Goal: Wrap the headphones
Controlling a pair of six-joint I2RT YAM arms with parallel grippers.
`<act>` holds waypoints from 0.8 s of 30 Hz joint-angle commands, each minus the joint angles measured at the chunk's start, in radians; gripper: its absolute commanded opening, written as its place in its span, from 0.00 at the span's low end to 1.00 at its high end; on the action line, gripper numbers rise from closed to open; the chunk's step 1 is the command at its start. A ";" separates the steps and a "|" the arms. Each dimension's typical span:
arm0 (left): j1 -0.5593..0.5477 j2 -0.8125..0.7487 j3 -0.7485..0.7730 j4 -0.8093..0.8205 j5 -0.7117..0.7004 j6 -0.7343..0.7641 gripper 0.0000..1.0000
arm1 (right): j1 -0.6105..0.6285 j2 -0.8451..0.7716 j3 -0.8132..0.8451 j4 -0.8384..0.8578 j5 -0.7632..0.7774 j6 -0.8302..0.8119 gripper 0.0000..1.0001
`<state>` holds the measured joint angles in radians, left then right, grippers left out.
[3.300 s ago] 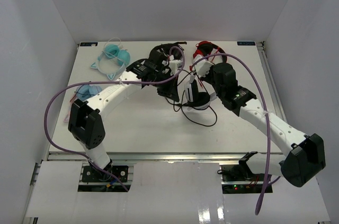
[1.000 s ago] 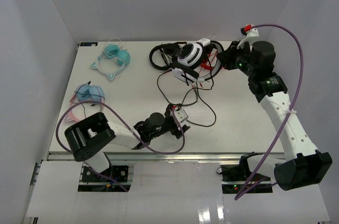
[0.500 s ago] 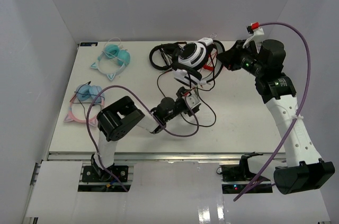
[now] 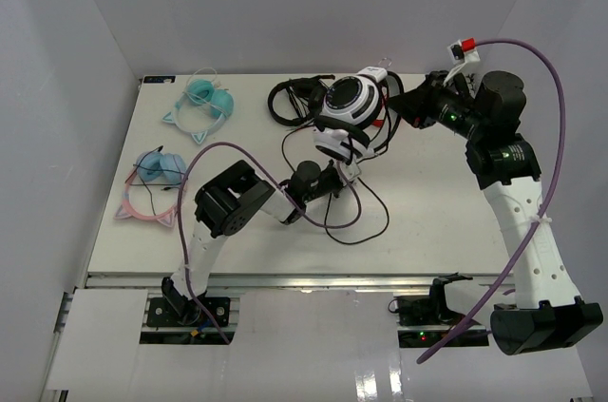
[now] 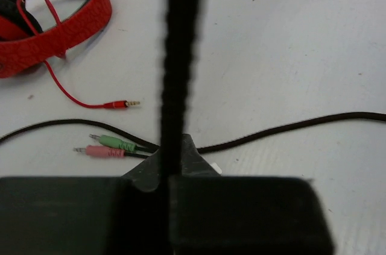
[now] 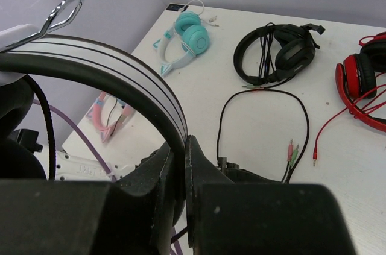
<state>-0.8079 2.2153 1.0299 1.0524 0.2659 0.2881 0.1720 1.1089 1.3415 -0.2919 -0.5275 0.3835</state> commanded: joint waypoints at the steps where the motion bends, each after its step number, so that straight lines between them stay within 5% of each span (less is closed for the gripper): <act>1: 0.044 -0.147 -0.112 0.017 0.149 -0.050 0.00 | -0.011 -0.056 0.064 0.015 0.008 -0.046 0.08; 15: 0.183 -0.598 -0.408 -0.342 0.372 0.051 0.00 | -0.043 -0.156 0.017 -0.084 -0.221 -0.498 0.08; 24: 0.292 -0.746 -0.212 -0.770 0.371 0.149 0.00 | -0.043 -0.191 -0.010 -0.268 -0.155 -0.838 0.08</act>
<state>-0.5410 1.5189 0.6663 0.5213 0.6270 0.3643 0.1339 0.9557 1.3202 -0.5042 -0.6760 -0.2945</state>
